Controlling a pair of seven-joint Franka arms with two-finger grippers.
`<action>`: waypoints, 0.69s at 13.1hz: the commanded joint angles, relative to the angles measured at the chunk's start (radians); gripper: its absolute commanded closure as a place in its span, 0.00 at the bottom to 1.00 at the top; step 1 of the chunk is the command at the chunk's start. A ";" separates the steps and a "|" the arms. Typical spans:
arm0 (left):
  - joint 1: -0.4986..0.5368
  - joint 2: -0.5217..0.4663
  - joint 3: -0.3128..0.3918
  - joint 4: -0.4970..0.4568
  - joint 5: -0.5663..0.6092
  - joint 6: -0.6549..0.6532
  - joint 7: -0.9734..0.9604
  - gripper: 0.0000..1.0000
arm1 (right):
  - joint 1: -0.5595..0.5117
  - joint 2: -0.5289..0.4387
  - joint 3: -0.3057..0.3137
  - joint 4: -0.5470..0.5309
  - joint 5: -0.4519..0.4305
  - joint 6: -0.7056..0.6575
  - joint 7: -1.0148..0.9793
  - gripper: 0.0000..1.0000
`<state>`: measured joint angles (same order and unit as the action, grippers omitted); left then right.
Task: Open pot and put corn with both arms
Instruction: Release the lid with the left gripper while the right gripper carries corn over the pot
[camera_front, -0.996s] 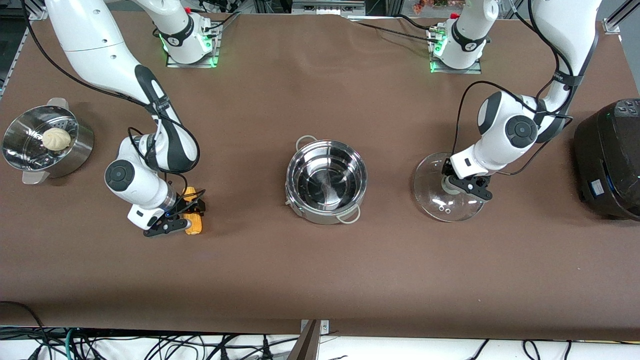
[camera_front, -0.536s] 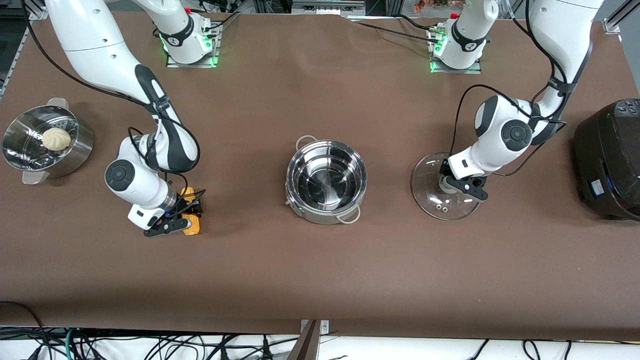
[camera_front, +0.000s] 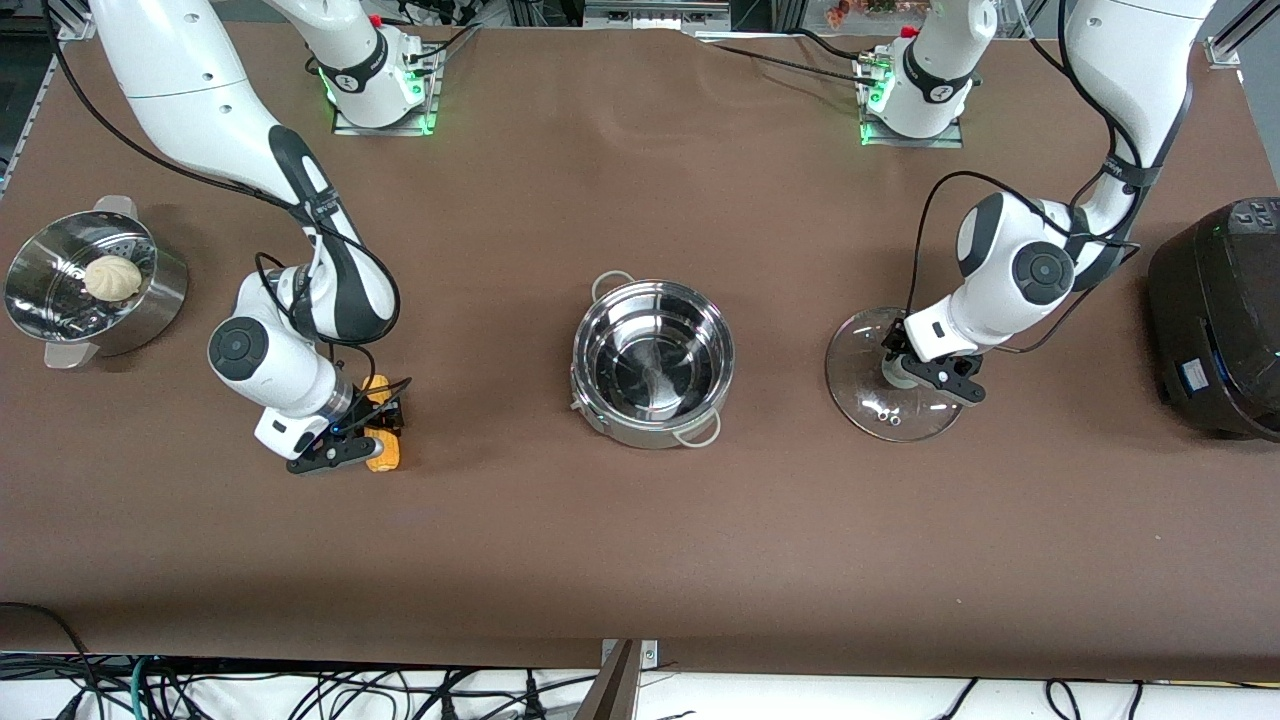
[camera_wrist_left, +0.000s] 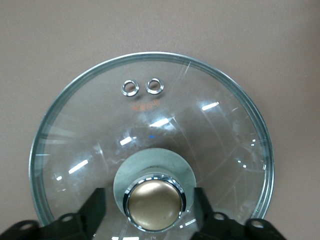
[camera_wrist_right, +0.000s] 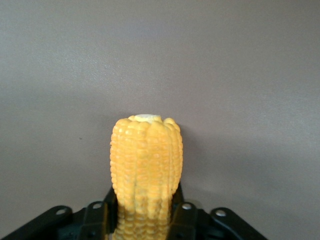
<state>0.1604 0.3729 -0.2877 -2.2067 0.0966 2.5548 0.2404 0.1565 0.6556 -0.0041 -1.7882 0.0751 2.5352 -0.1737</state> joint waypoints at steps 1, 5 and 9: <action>0.013 -0.041 -0.013 0.015 0.015 -0.048 -0.004 0.00 | -0.005 -0.039 0.009 -0.036 0.021 0.004 -0.021 0.82; 0.013 -0.117 -0.014 0.108 -0.001 -0.267 -0.009 0.00 | -0.003 -0.092 0.038 -0.028 0.021 -0.068 0.003 0.82; 0.014 -0.167 -0.011 0.282 -0.066 -0.580 -0.016 0.00 | 0.008 -0.175 0.070 -0.023 0.020 -0.180 0.074 0.81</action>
<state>0.1614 0.2291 -0.2901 -2.0180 0.0717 2.1289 0.2294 0.1625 0.5454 0.0422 -1.7855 0.0768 2.4090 -0.1286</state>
